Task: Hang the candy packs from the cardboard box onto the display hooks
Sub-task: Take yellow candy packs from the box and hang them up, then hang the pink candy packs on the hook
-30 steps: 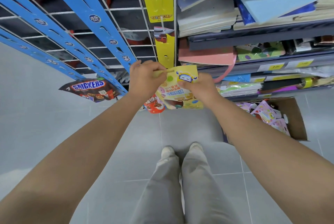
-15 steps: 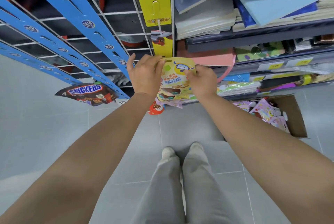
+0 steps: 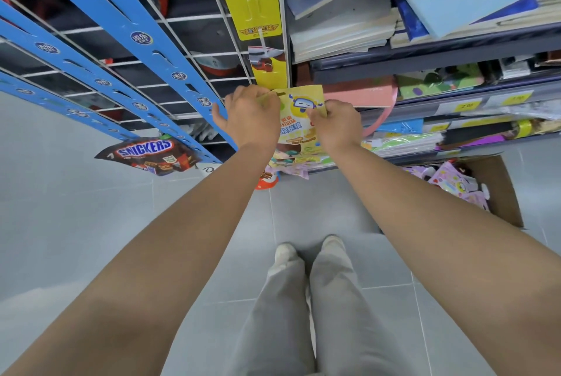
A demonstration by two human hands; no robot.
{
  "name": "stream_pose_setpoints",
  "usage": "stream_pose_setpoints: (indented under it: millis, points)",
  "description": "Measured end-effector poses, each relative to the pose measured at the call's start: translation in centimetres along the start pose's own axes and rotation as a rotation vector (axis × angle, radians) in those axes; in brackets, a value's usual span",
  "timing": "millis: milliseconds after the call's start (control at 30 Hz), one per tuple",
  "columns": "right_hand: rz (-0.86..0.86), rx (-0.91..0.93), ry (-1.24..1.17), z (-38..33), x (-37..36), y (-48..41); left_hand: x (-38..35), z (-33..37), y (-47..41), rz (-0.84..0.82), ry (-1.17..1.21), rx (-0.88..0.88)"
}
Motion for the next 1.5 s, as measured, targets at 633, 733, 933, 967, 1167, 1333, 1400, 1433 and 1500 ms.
stream_pose_setpoints:
  millis: [633, 733, 933, 967, 1167, 1333, 1400, 1433, 1500]
  points:
    - [-0.076, -0.154, -0.036, 0.9, -0.6, 0.4, 0.7, -3.5, 2.1, -0.234, -0.374, -0.370]
    - [-0.121, -0.147, -0.069, 1.1, -0.5, 0.7, 0.9, -4.2, 2.2, -0.267, -0.369, -0.339]
    - [-0.270, -0.167, -0.063, 3.2, 0.0, 2.0, 0.4, -1.8, 4.1, -0.293, -0.439, -0.172]
    - [-0.268, -0.176, -0.065, 3.8, 0.3, 2.2, 0.1, -1.0, 4.8, -0.323, -0.448, -0.115]
    - [-0.234, -0.263, -0.073, 10.6, 4.6, 1.1, -6.0, 5.3, 9.3, -0.664, 0.015, 0.164]
    - [-0.129, -0.434, -0.150, 20.0, 11.3, -0.8, -13.6, 11.9, 15.6, -0.912, -0.150, -0.099]
    - [-0.120, -0.484, -0.147, 24.8, 14.3, -1.9, -17.7, 14.2, 18.2, -0.952, -0.163, -0.133]
    - [-0.117, -0.504, -0.140, 27.2, 15.9, -2.4, -19.6, 15.2, 19.6, -0.972, -0.167, -0.118]
    - [-0.097, -0.567, -0.139, 32.5, 19.2, -3.5, -23.9, 17.3, 22.5, -1.011, -0.161, -0.076]
Point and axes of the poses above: each hand's wrist, its own y-axis away from the middle knuckle, its own x-axis out of the back of the hand, z = x × y, the point moved 3 cm from there along -y, towards the middle knuckle, and after that the axes turned 10 degrees about z, right-handed, at the moved point
